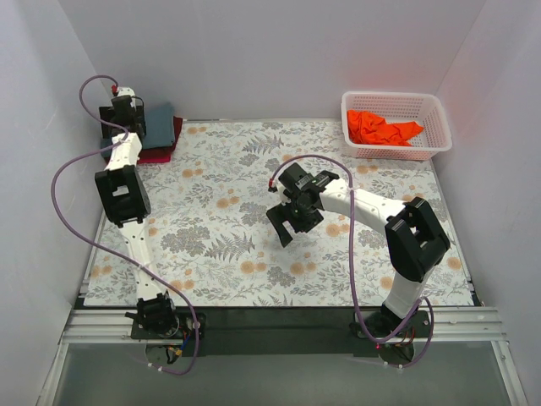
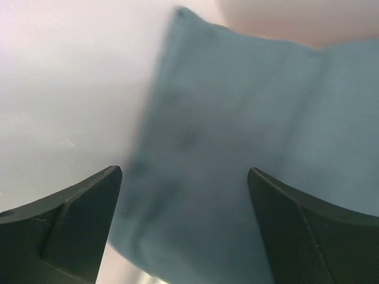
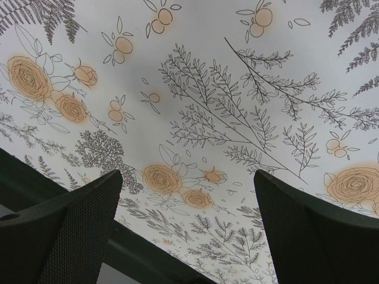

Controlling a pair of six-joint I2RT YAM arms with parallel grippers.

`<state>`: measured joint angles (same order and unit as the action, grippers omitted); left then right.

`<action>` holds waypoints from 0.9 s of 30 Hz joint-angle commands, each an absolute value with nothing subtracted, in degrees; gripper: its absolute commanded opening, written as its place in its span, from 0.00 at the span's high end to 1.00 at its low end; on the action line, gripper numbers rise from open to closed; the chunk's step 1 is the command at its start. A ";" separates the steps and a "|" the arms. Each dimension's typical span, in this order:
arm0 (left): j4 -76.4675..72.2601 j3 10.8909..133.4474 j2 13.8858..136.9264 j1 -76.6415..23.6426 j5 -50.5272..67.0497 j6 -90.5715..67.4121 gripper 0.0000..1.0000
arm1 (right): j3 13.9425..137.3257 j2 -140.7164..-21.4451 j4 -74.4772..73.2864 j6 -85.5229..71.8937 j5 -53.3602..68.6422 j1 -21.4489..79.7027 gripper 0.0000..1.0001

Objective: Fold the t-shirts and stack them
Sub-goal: Neatly place the folded tshirt to the corner, then reset both grippers

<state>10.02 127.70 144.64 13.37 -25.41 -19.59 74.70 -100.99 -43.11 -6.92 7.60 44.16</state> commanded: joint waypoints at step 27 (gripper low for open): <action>34.87 73.57 66.29 6.77 8.64 -70.23 0.02 | 74.71 -67.61 -38.50 -13.62 -19.75 20.48 0.02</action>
